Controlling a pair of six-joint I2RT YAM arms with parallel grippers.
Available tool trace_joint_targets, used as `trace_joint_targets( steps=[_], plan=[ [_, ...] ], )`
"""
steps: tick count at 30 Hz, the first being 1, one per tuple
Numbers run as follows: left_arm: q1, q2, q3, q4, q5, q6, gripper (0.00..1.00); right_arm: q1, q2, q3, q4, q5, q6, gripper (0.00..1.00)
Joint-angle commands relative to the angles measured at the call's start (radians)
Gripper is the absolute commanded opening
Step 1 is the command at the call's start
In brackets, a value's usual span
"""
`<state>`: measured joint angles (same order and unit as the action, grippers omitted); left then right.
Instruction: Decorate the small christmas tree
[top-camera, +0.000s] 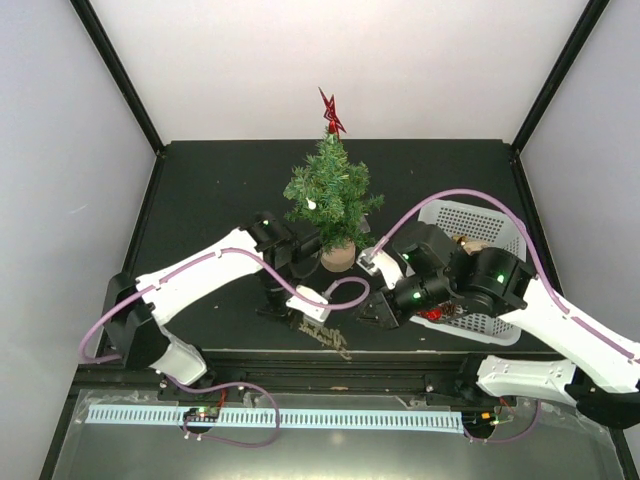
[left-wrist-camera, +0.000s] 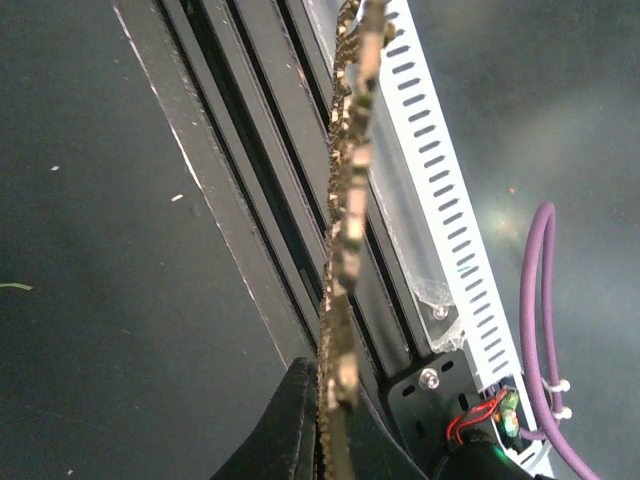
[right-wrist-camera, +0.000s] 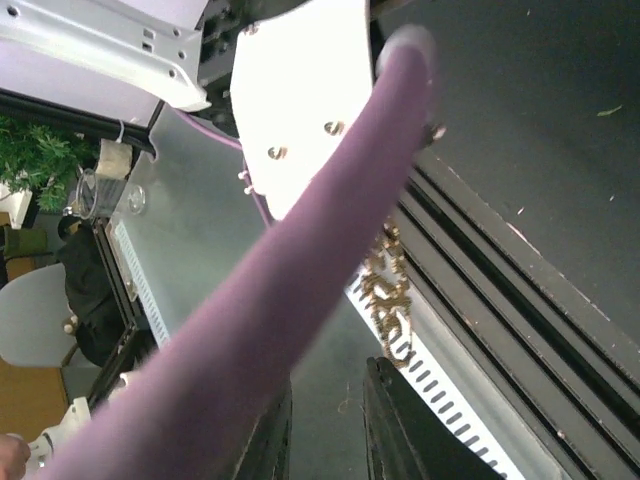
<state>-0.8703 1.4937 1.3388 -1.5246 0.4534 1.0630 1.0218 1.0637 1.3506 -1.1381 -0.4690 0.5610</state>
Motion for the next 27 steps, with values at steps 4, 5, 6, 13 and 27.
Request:
trace_joint_targets(
  steps=[4,5,6,13,27],
  plan=[
    [0.064,0.049,0.110,-0.033,0.117,0.009,0.02,0.030,-0.047,-0.083,0.094,0.024,0.049,0.27],
    [0.073,0.052,0.115,-0.033,0.125,0.009,0.02,0.029,-0.050,-0.095,0.109,0.024,0.053,0.28],
    [0.083,0.058,0.119,-0.033,0.133,0.010,0.02,0.030,-0.054,-0.104,0.121,0.026,0.057,0.29],
    [0.102,0.071,0.112,-0.034,0.153,0.003,0.01,0.030,-0.095,-0.151,0.146,0.214,0.085,0.36],
    [0.102,0.085,0.085,-0.032,0.201,-0.010,0.02,0.030,-0.290,-0.318,0.330,0.350,-0.004,0.37]
  ],
)
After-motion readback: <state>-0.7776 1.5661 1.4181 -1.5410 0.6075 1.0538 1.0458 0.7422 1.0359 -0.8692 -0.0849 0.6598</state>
